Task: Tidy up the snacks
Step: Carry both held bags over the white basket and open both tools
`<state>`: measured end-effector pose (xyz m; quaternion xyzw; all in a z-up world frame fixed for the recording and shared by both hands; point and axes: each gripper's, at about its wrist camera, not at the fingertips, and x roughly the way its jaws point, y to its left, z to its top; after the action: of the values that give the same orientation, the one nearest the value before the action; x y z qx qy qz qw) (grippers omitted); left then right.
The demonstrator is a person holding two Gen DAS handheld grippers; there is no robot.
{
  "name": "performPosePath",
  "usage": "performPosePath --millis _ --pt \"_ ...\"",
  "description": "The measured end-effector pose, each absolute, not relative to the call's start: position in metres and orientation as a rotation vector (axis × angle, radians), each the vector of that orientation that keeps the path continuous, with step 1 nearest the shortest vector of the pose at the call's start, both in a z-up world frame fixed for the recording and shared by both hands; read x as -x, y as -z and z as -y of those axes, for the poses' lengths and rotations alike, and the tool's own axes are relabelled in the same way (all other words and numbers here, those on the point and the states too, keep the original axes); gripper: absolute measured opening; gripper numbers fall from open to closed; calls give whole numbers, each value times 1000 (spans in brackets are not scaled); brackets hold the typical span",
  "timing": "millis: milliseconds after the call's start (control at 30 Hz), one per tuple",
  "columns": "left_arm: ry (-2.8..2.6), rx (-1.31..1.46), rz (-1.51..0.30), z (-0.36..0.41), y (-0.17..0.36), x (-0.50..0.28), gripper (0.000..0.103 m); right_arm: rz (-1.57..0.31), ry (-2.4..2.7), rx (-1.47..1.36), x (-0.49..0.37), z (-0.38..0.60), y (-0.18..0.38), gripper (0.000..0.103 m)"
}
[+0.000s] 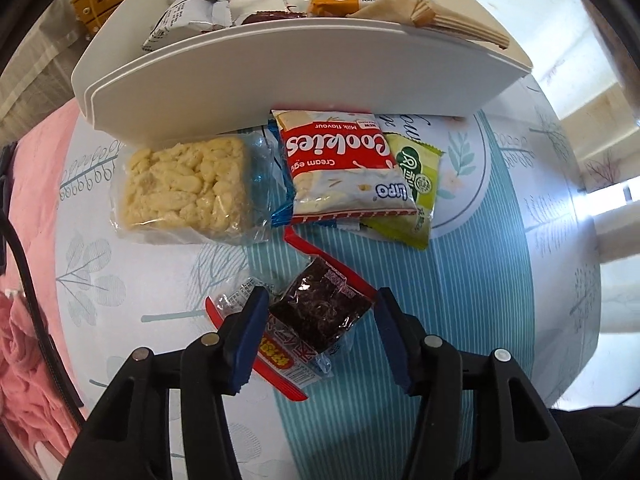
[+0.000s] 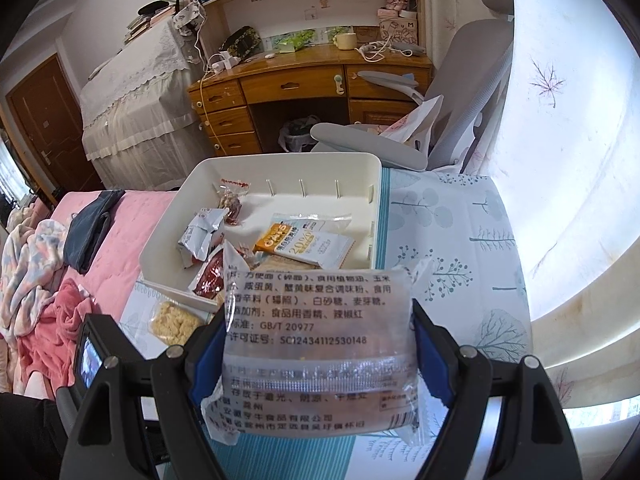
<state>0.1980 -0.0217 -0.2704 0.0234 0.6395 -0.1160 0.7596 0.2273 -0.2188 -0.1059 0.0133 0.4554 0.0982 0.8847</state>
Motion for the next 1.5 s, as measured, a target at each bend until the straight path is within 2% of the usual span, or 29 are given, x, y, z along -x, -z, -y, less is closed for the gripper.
performPosePath --millis 300,533,700,867,1033,1100,1133,1167,1267,1367,1500 --pt "328 -35 -1352 -11 215 -210 53 -937 -183 -10 -244 195 107 81" --pt "378 0 -1228 -29 155 -238 53 -922 -185 -17 -258 178 112 82" --pt "379 31 -1138 -42 135 -272 53 -913 -172 -61 -271 170 117 82" --pt "354 92 -1086 -55 137 -302 53 -905 -158 -96 -284 164 123 82" --pt "324 154 -1118 -60 160 -323 54 -932 -131 -130 -294 160 133 84" --pt "316 187 -1123 -63 167 -327 60 -956 -120 -142 -297 160 137 85" --pt "316 202 -1131 -63 170 -329 65 -972 -112 -150 -298 160 140 85" --pt "315 215 -1140 -63 173 -331 75 -982 -106 -155 -298 159 141 85" --pt "321 231 -1160 -61 177 -331 76 -1001 -86 -177 -298 160 142 87" --pt "316 216 -1175 -60 178 -328 77 -988 -66 -179 -295 160 136 97" --pt "309 218 -1188 -62 175 -324 77 -976 -40 -192 -286 161 128 97"
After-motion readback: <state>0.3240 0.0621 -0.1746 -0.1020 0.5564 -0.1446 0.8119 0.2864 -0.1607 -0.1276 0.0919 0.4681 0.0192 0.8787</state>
